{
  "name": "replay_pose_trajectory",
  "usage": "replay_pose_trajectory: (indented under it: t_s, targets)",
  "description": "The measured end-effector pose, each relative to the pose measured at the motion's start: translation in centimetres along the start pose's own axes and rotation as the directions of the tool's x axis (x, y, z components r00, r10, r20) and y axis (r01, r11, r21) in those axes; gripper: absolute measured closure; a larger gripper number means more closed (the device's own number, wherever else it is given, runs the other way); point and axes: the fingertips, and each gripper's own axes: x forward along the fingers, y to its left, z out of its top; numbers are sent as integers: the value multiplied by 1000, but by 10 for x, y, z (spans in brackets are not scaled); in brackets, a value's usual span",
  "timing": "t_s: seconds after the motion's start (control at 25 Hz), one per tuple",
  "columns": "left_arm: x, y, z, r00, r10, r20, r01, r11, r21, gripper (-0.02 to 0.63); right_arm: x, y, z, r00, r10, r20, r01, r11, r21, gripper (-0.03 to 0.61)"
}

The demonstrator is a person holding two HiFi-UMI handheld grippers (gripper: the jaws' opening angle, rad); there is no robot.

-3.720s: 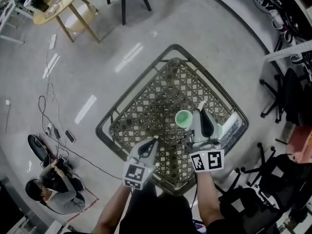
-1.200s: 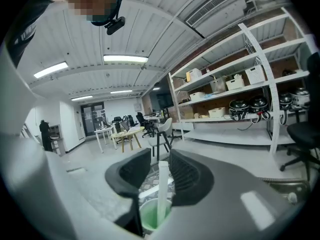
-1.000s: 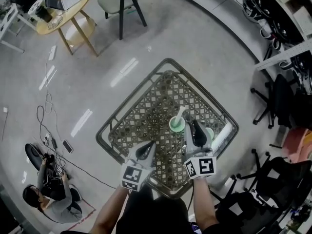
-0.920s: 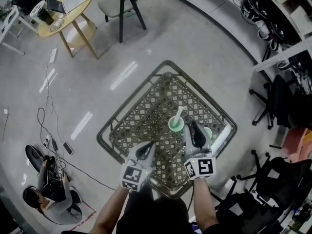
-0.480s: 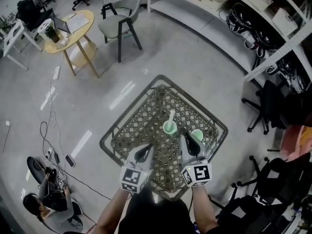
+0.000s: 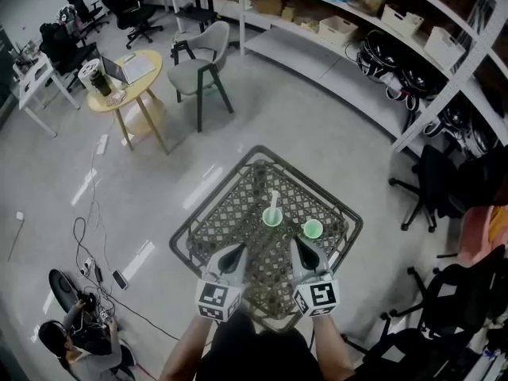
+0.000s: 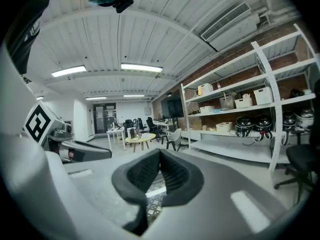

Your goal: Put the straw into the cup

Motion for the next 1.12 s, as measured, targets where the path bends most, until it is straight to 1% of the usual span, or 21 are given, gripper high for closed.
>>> replay_pose_trajectory:
  t_s: [0.24, 0.48, 0.72, 0.84, 1.12]
  targets:
    - [-21, -17, 9, 1000, 11, 25, -11, 1000, 8, 607, -38, 8, -7, 1000, 2, -11, -2, 1000, 7, 575]
    - [-34, -33, 5, 1000, 14, 18, -14, 1000, 19, 607, -66, 9, -12, 1000, -3, -23, 3, 1000, 1, 575]
    - [-41, -38, 5, 999, 17, 32, -18, 1000, 20, 609, -73, 8, -10, 1000, -5, -15, 5, 1000, -15, 575]
    - [-44, -36, 7, 998, 34, 44, -34, 999, 8, 607, -76, 10, -9, 1000, -1, -9, 1, 1000, -19, 575]
    - [-55, -34, 3, 997, 71, 37, -71, 997, -2, 607, -79, 22, -16, 999, 42, -29, -42, 999, -14, 575]
